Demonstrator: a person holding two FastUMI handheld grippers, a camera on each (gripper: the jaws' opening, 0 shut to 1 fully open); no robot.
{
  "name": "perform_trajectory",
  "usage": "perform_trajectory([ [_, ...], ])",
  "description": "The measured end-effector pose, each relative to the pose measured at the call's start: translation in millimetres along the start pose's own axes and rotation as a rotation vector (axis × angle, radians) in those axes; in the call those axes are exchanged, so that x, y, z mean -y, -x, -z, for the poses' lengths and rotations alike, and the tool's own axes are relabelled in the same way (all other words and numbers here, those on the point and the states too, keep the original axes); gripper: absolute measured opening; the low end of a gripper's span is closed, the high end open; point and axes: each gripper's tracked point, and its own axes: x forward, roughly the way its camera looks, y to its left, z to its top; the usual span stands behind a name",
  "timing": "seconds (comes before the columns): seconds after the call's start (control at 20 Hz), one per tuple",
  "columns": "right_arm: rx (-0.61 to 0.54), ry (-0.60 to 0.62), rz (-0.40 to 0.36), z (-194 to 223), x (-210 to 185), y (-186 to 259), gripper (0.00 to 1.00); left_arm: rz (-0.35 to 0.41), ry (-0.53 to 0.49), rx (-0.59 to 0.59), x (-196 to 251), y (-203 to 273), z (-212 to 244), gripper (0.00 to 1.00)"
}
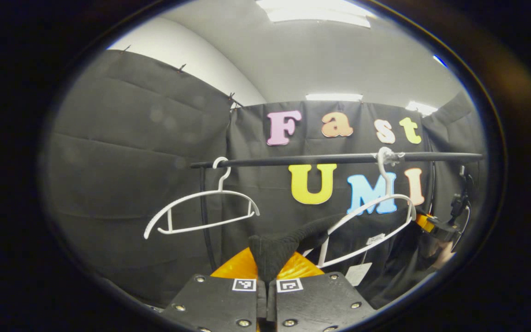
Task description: Grasp the clothes on the hanger with both hands and then place them into the laundry hamper below.
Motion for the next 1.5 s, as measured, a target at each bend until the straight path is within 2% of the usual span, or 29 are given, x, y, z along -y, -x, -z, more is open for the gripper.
perform_trajectory([
  [0.5, -0.059, 0.007, -0.025, 27.8, 2.8, 1.6, 0.01, -0.021, -0.092, -0.047, -0.5, -0.9, 23.0, 0.01],
  [0.85, -0.156, -0.021, -0.049, 65.3, 4.9, 15.7, 0.01, -0.055, -0.150, -0.104, 6.2, 14.5, 51.8, 0.01],
  [1.05, -0.178, -0.004, -0.084, 76.2, 2.5, 20.5, 0.01, -0.095, -0.112, -0.147, 4.4, 18.8, 69.0, 0.02],
  [1.1, -0.183, -0.004, -0.095, 79.1, 1.7, 22.0, 0.01, -0.111, -0.109, -0.156, 1.3, 21.9, 72.2, 0.00],
  [1.4, -0.251, -0.012, -0.160, 106.9, -3.8, 36.4, 0.00, -0.208, -0.046, -0.239, -9.5, 48.8, 110.3, 0.01],
  [1.5, -0.285, -0.002, -0.174, 118.6, -4.3, 47.1, 0.00, -0.206, -0.026, -0.262, 0.1, 58.9, 120.5, 0.01],
])
